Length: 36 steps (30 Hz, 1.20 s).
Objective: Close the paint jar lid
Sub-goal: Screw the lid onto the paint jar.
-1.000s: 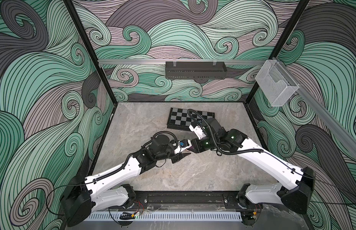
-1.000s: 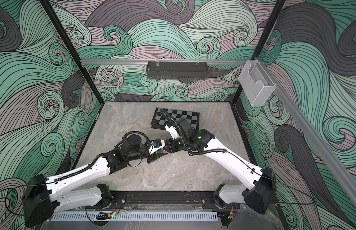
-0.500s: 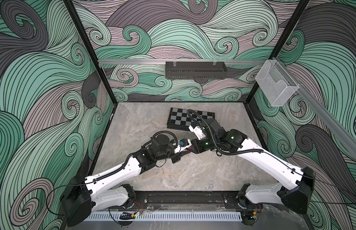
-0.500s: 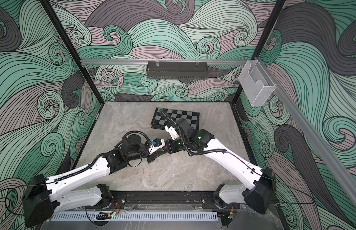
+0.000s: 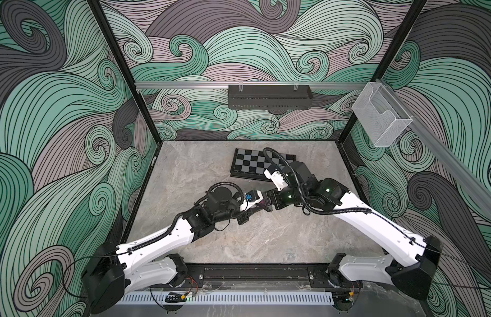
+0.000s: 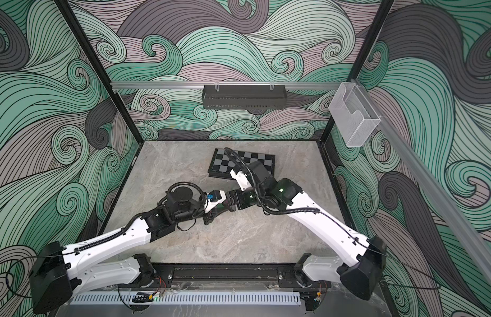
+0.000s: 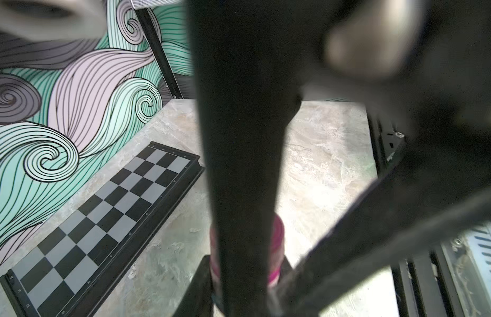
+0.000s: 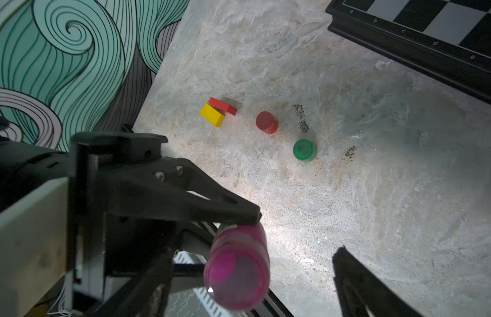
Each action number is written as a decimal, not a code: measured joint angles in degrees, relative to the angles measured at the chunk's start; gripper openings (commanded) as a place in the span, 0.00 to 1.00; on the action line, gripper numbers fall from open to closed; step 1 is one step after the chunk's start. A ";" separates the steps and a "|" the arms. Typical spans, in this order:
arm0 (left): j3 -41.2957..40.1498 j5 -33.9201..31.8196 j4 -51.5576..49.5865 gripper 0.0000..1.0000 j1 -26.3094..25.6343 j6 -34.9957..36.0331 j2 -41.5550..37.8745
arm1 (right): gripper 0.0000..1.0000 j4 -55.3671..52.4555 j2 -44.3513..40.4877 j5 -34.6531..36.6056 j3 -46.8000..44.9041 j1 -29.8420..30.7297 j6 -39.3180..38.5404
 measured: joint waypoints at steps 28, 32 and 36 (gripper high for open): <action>-2.34 -8.79 4.96 0.10 0.00 -1.03 -0.68 | 0.76 -9.46 6.56 0.92 10.91 0.59 -3.15; -2.34 -8.81 5.22 0.10 0.00 -1.29 -0.66 | 0.74 -10.16 9.25 3.41 12.52 2.25 -2.73; -2.34 -8.81 5.33 0.10 0.00 -1.40 -0.66 | 0.68 -10.36 11.13 5.46 14.01 3.34 -2.49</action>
